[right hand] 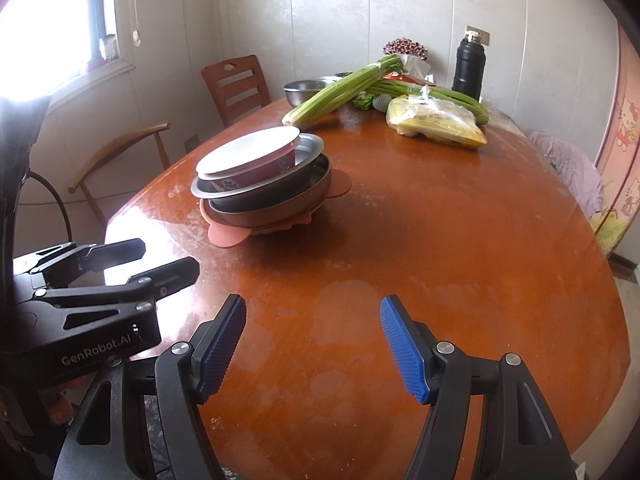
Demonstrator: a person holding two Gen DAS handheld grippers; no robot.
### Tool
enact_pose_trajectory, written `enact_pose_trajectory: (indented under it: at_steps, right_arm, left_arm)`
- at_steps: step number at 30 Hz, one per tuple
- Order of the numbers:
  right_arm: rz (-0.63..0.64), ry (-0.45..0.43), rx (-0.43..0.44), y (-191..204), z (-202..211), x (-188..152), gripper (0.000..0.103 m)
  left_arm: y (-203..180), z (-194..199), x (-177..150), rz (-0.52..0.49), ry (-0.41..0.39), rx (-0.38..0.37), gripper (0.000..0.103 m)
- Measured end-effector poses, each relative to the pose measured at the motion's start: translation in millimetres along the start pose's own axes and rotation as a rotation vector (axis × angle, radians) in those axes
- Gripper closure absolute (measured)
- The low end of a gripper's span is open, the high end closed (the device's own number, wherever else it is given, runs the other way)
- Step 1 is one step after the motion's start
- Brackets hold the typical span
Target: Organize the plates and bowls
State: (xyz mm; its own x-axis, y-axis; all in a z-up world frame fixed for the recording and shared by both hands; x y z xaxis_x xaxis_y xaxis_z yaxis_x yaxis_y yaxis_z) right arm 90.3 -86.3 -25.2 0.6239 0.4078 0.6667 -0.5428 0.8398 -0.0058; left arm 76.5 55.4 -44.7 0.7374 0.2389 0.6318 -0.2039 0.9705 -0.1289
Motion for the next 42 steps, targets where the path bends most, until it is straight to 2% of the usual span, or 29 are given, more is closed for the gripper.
enact_pose_trajectory:
  at_steps: [42]
  right_arm:
    - [-0.007, 0.015, -0.016, -1.6, -1.3, -1.8, 0.032]
  left_arm:
    - [1.4, -7.7, -2.8, -0.025, 0.018, 0.037, 0.039]
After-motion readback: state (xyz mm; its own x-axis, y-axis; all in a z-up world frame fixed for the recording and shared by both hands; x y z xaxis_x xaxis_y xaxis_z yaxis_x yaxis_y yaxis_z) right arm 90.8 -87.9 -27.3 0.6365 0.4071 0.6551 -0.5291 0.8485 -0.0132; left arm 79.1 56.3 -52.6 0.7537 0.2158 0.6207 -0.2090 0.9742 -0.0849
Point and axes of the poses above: each gripper's, at about its wrist camera, not at the fingertips, and z roughly against the way its jaws point, y to its left, x to its top, the point moved 6 cm from there along -z, roughly the way its jaws point, and after that the axes turned 3 degrees about z, right-handed, at the moved point
